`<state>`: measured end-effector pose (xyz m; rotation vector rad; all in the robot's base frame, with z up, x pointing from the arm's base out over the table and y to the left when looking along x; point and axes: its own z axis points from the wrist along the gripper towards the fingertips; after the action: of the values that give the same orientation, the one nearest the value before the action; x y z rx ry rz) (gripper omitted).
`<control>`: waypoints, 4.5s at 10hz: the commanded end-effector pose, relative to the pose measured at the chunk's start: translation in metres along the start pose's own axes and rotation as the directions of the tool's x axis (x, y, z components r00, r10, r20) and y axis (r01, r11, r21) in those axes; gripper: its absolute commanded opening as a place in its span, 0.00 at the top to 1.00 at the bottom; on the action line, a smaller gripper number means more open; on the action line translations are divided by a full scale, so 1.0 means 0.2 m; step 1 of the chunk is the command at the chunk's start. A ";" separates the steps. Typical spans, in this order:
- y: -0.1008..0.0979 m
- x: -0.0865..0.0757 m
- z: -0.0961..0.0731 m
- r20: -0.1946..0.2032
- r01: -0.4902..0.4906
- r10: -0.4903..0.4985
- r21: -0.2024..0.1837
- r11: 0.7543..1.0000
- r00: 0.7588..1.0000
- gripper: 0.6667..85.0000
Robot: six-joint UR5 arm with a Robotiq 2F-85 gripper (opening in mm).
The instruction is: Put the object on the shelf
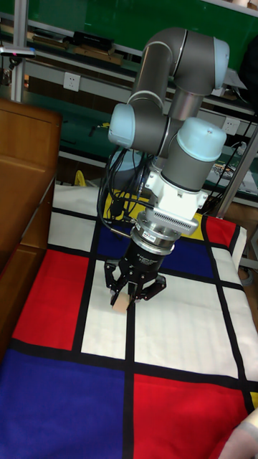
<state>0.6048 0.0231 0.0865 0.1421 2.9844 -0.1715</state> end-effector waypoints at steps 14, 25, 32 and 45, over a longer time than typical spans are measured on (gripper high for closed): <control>-0.24 0.02 -0.36 -0.100 0.008 -0.014 -0.057 0.998 0.995 1.00; -0.68 0.11 -0.54 -0.111 0.069 -0.080 -0.094 0.993 0.991 1.00; -0.62 -0.06 -0.54 0.012 -0.035 0.037 -0.133 0.990 0.999 1.00; -1.03 0.05 -1.02 -0.108 0.031 -0.036 -0.048 0.998 0.994 1.00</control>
<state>0.5524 -0.1403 0.2779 0.1259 3.0799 -0.1319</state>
